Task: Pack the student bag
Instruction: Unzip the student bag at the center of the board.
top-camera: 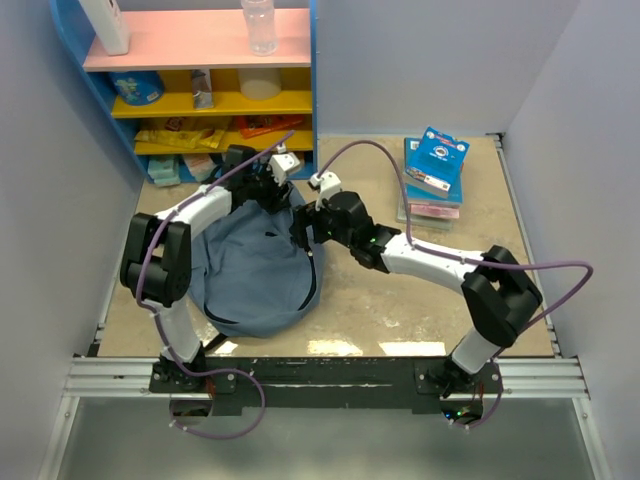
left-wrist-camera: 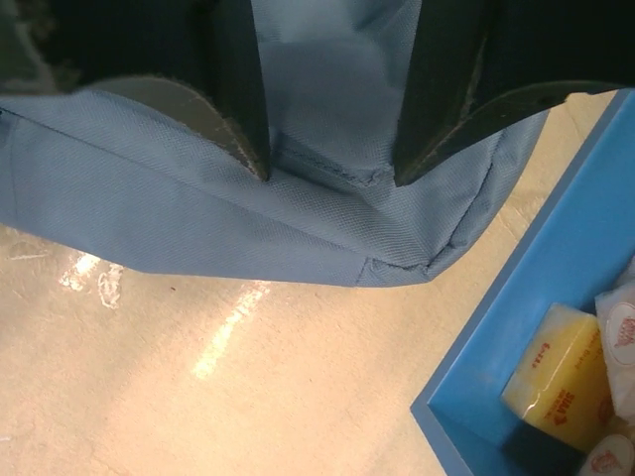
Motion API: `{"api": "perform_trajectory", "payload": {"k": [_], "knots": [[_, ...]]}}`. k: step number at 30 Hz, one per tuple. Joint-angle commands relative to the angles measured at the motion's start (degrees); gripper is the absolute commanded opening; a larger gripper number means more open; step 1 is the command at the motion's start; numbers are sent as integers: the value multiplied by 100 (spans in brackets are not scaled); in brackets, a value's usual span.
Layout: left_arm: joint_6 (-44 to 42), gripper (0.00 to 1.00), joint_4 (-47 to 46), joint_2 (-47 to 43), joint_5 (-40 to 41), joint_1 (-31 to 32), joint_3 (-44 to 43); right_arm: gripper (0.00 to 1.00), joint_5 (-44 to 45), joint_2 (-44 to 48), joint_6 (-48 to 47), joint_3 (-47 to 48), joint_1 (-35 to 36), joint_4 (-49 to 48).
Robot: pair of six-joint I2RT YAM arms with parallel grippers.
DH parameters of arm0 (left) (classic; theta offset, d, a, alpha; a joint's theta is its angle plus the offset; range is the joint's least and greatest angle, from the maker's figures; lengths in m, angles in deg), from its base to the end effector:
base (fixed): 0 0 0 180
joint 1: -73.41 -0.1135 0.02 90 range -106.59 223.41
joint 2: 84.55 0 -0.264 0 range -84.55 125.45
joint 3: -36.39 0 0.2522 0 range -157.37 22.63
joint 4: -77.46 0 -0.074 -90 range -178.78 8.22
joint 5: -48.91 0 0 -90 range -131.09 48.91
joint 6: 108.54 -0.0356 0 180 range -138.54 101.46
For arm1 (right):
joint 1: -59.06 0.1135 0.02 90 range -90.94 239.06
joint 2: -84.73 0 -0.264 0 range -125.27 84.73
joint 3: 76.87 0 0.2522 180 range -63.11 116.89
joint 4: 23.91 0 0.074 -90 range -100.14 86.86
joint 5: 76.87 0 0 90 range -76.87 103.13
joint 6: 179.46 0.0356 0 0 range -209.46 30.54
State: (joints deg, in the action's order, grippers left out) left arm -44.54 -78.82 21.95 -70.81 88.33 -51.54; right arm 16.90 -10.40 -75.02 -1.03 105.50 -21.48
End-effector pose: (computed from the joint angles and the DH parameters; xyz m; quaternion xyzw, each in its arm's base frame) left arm 0.3932 -0.1230 0.2157 0.4062 0.7920 -0.1957 0.4117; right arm 0.2659 0.2762 0.2526 -0.2103 0.8003 0.2607 0.4974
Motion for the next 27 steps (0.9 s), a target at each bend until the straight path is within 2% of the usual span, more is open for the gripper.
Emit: {"api": "perform_trajectory", "payload": {"k": [1, 9, 14, 22, 24, 25, 27], "knots": [[-37, 54, -283, -41, 71, 11, -54, 83, 256, 565, 586, -441, -99, -431], [95, 55, -416, -235, 115, 11, 96, 71, -60, 531, 824, -856, -100, -458], [139, 55, -354, -244, 150, 11, 52, 60, -210, 137, 666, -531, -100, -265], [192, 55, -319, -349, 150, 11, 78, 54, -298, -330, 587, -74, -100, -176], [192, 55, -319, -367, 150, 11, 78, 49, -324, -418, 613, -13, -100, -185], [192, 55, -310, -367, 159, 11, 78, 41, -324, -436, 639, 5, -100, -176], [192, 55, -310, -375, 176, 11, 78, 33, -324, -462, 648, 32, -100, -159]]}}
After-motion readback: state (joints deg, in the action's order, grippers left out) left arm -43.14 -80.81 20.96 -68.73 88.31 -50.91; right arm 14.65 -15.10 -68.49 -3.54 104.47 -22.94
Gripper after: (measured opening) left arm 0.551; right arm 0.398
